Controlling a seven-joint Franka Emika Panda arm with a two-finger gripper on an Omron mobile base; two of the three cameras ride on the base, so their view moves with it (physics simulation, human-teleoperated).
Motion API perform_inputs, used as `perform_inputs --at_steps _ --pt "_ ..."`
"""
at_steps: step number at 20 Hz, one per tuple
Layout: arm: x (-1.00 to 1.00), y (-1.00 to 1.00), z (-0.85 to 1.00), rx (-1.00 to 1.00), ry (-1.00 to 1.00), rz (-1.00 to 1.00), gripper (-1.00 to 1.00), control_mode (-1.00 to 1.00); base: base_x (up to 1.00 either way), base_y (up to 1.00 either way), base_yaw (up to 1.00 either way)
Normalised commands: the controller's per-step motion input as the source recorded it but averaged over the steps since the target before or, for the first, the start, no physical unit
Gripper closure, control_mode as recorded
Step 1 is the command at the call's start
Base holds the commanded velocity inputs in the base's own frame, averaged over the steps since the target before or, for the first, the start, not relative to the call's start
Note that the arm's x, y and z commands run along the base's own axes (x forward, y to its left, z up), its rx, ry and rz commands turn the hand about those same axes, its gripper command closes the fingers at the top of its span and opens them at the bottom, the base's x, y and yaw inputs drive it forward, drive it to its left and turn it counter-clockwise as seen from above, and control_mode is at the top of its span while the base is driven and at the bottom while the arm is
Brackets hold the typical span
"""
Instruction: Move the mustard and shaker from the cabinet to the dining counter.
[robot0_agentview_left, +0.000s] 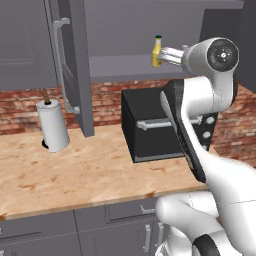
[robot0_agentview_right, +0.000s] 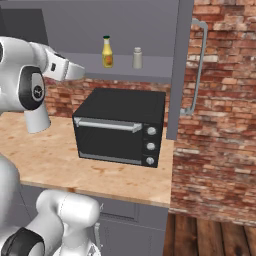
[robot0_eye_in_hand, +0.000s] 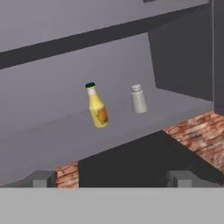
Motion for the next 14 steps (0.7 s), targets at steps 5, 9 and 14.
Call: perform_inputs --at_steps 5,9,14 --pt "0.22 -0.09 0.06 0.03 0.11 0.36 -1.0 -1.0 0.0 0.0 0.0" --pt "0.31 -0.07 -0.05 0.0 0.0 0.34 -1.0 -1.0 0.0 0.0 0.0" --pt "0.42 -0.01 0.0 -0.05 0.0 0.12 -1.0 -1.0 0.0 0.0 0.0"
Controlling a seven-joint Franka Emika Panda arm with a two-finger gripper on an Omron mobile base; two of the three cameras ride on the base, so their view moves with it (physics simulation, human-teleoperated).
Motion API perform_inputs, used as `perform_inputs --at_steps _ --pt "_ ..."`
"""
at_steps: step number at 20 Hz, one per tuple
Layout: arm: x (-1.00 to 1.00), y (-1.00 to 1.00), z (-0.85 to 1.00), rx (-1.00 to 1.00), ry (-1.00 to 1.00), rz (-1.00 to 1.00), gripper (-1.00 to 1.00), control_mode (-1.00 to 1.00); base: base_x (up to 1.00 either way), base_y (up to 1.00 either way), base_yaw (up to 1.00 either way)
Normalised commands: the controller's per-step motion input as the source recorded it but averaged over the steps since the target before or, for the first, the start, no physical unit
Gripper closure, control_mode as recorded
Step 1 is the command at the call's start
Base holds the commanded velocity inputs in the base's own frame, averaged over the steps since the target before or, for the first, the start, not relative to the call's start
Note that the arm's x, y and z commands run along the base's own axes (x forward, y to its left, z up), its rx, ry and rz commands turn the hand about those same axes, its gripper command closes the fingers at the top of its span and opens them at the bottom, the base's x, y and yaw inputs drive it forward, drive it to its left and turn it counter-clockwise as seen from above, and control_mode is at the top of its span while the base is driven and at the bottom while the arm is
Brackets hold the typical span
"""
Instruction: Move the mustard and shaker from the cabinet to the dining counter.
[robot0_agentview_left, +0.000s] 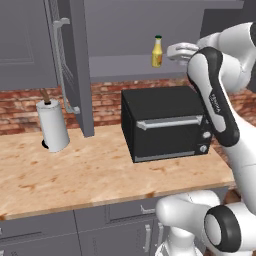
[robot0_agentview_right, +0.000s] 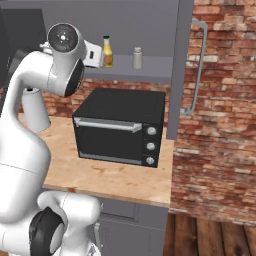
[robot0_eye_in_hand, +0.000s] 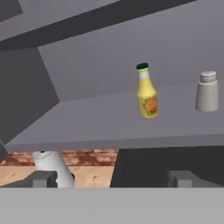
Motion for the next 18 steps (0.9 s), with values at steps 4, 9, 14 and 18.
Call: perform_inputs --at_steps 4,9,14,18 --pt "0.38 0.0 0.0 -0.13 0.01 0.0 -1.0 -1.0 0.0 0.0 0.0" --pt "0.38 0.0 0.0 -0.17 0.0 0.0 -1.0 -1.0 0.0 0.0 0.0" --pt "0.35 -0.04 -0.1 -0.03 0.02 0.0 -1.0 -1.0 0.0 0.0 0.0" --pt "0.32 -0.08 -0.09 0.02 0.04 -0.01 -1.0 -1.0 0.0 0.0 0.0"
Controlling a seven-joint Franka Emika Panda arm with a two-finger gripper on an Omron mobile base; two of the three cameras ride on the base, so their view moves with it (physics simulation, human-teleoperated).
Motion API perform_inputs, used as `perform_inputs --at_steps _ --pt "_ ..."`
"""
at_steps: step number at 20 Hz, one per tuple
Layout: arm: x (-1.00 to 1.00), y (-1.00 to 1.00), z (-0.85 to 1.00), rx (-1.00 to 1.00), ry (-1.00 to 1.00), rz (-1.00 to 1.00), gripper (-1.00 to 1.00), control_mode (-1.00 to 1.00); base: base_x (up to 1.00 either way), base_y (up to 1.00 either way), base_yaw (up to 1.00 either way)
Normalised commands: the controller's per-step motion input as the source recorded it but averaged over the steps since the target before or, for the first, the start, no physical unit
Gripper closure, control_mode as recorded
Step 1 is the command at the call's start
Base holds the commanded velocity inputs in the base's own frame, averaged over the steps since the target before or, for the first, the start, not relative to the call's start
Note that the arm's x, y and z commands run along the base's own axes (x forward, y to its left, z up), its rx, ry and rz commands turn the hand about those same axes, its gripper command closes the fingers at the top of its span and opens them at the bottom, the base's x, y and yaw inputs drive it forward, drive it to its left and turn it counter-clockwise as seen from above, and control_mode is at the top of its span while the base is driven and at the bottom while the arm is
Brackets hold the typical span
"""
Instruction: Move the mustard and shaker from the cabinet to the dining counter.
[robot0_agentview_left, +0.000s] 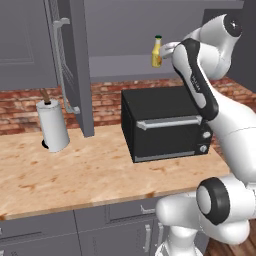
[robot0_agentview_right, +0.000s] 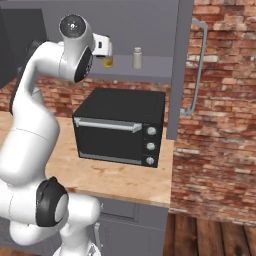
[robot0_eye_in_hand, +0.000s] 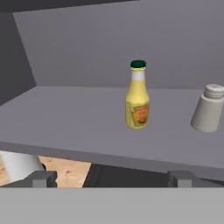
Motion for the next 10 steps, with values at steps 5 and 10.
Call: perform_inputs --at_steps 5,10 --pt "0.38 -0.04 -0.01 0.07 0.02 -0.02 -1.0 -1.0 0.0 0.0 0.0" --pt "0.33 -0.01 -0.07 0.02 0.0 -0.03 -1.0 -1.0 0.0 0.0 0.0"
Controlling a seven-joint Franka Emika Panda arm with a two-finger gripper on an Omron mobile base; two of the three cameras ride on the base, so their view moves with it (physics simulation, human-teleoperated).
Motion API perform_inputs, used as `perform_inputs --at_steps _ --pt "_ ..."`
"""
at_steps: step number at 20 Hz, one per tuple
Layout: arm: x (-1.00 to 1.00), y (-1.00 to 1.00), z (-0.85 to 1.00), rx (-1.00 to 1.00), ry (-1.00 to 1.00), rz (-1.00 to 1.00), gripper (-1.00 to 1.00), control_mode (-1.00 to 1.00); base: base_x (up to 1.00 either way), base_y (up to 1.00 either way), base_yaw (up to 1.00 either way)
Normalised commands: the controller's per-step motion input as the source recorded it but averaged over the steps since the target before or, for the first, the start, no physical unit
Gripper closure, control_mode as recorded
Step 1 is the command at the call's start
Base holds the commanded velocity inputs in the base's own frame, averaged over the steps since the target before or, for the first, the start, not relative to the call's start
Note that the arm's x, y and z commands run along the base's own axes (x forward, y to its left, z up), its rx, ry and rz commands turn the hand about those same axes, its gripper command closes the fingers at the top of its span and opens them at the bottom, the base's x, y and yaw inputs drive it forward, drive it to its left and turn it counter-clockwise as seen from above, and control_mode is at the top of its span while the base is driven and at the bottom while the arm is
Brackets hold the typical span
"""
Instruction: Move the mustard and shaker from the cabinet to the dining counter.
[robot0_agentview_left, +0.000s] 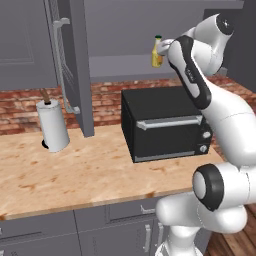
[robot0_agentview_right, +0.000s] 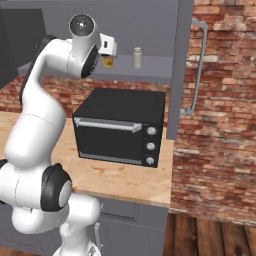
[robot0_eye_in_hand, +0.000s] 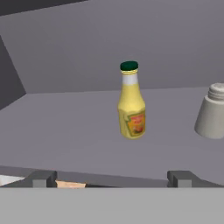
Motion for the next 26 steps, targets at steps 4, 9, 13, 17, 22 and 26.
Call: perform_inputs --at_steps 4,9,13,17,22,26 --pt "0.34 0.0 -0.1 0.0 0.0 -0.03 -1.0 -1.0 0.0 0.0 0.0" --pt "0.25 0.0 -0.07 0.0 0.0 -0.01 -1.0 -1.0 0.0 0.0 0.0" --pt "0.25 0.0 -0.1 0.0 0.0 0.0 -1.0 -1.0 0.0 0.0 0.0" --pt "0.27 -0.02 -0.08 0.0 0.0 0.0 -1.0 -1.0 0.0 0.0 0.0" --pt "0.23 -0.02 -0.05 0.0 0.0 0.0 -1.0 -1.0 0.0 0.0 0.0" --pt "0.21 -0.01 0.0 0.0 0.0 0.0 -1.0 -1.0 0.0 0.0 0.0"
